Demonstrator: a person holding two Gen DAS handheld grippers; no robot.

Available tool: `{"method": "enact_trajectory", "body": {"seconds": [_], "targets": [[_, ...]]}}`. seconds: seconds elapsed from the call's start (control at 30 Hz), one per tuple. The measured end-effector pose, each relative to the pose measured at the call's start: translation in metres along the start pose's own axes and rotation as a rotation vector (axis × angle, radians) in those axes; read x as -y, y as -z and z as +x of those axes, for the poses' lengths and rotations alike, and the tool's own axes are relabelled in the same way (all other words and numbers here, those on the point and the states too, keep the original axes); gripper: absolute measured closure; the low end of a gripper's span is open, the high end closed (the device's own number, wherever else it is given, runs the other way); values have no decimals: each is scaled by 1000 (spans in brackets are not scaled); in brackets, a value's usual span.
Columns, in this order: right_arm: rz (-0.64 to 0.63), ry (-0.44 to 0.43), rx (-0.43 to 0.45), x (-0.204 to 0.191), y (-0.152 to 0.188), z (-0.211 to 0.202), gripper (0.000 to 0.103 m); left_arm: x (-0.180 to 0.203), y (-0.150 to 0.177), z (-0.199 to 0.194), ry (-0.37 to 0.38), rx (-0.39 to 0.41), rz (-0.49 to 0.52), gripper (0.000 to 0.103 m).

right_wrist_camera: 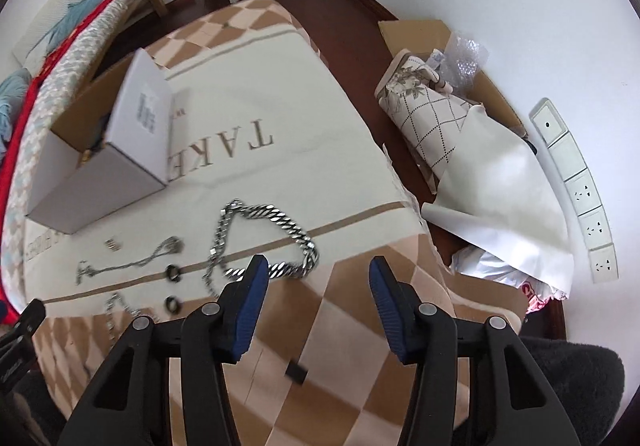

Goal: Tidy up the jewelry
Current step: 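Grasp the thick silver chain bracelet with the right tool while the left grasps the silver heart bracelet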

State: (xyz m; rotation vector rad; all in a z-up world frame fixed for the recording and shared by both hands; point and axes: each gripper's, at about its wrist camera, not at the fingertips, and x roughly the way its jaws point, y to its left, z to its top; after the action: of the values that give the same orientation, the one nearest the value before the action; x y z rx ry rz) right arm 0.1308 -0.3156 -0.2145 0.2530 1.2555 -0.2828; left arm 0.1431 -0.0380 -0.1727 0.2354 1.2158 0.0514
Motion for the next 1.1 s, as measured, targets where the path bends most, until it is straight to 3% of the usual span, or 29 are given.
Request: {"method": "enact_trajectory", "body": {"seconds": [0.1, 0.17, 0.2, 0.37, 0.53, 0.63, 0.67, 0.7, 0.73, 0.77, 0.83, 1.1], "targets": [[-43, 7, 21, -5, 1, 6, 53, 7, 1, 8, 80, -40, 2, 1], [-72, -19, 38, -10, 0, 7, 88, 14, 3, 12, 125, -57, 15, 1], [-94, 16, 37, -14, 0, 8, 93, 19, 4, 14, 147, -72, 25, 1], [-75, -23, 16, 1, 3, 6, 95, 42, 10, 20, 210, -107, 85, 1], [-34, -34, -7, 23, 14, 1, 95, 66, 19, 33, 259, -163, 135, 26], [-26, -38, -10, 26, 19, -4, 95, 73, 21, 30, 267, -143, 162, 32], [-26, -41, -11, 26, 21, -7, 95, 74, 21, 28, 269, -132, 166, 41], [-26, -43, -10, 26, 22, -8, 95, 74, 21, 26, 273, -116, 171, 60], [-29, -47, -8, 24, 22, -10, 95, 74, 20, 23, 279, -108, 175, 73], [-31, -52, -7, 22, 23, -11, 95, 73, 19, 23, 284, -111, 177, 101], [-32, -61, -5, 18, 23, -13, 95, 72, 18, 22, 312, -130, 167, 101], [-29, -127, 30, 4, 20, -33, 95, 32, 20, 23, 281, -135, 95, 102]]}}
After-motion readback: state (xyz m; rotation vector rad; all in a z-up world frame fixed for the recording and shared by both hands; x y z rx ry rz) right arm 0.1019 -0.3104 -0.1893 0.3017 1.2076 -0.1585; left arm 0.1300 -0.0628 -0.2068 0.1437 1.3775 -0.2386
